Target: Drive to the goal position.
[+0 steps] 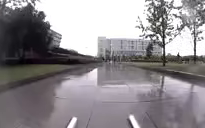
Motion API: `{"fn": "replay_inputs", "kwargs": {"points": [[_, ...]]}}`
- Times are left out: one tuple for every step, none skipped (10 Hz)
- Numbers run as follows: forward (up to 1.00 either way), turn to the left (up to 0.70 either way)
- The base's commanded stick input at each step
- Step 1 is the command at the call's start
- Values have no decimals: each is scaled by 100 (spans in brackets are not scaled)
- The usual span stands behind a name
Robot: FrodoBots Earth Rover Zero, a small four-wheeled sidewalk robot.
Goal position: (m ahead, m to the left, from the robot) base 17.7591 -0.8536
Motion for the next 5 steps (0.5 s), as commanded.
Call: {"fn": "replay_inputs", "kwargs": {"points": [[70, 0], [70, 0], [70, 0], [70, 0], [70, 0]]}}
